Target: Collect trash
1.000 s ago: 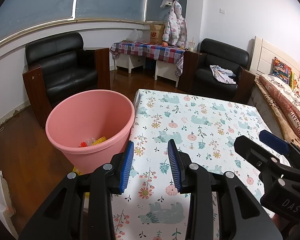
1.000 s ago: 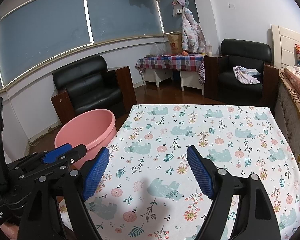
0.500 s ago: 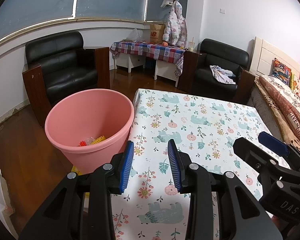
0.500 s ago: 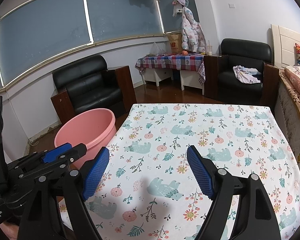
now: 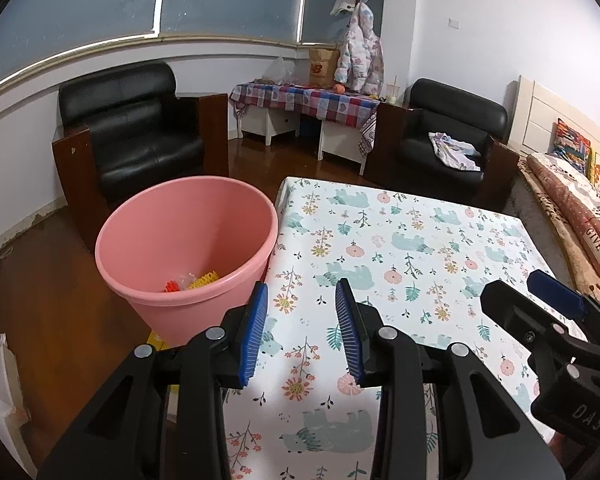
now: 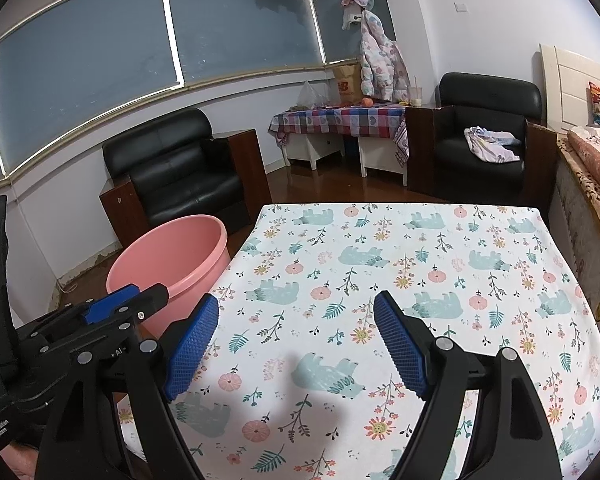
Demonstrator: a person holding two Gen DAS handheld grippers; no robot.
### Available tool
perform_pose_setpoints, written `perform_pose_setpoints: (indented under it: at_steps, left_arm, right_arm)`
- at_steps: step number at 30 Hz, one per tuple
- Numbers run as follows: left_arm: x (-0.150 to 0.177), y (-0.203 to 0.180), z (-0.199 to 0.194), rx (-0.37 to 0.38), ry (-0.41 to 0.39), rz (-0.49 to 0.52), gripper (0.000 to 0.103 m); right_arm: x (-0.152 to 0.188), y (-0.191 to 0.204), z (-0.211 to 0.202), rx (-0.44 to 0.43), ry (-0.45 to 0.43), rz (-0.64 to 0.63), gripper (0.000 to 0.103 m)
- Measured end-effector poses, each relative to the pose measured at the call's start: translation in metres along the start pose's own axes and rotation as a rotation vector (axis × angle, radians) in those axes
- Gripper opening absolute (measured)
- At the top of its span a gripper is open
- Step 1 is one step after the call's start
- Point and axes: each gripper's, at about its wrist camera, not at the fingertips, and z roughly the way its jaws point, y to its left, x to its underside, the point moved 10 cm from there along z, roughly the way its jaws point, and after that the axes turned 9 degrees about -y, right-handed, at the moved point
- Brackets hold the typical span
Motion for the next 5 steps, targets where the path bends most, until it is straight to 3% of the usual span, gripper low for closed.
perform_pose_setpoints:
  at_steps: [5]
  left_arm:
    - [0.0003, 0.0018, 0.0019, -0.002, 0.011, -0.008, 0.036]
  right_arm:
    - [-0.0008, 0.0005, 0.0005, 0.001, 0.002, -0.001, 0.078]
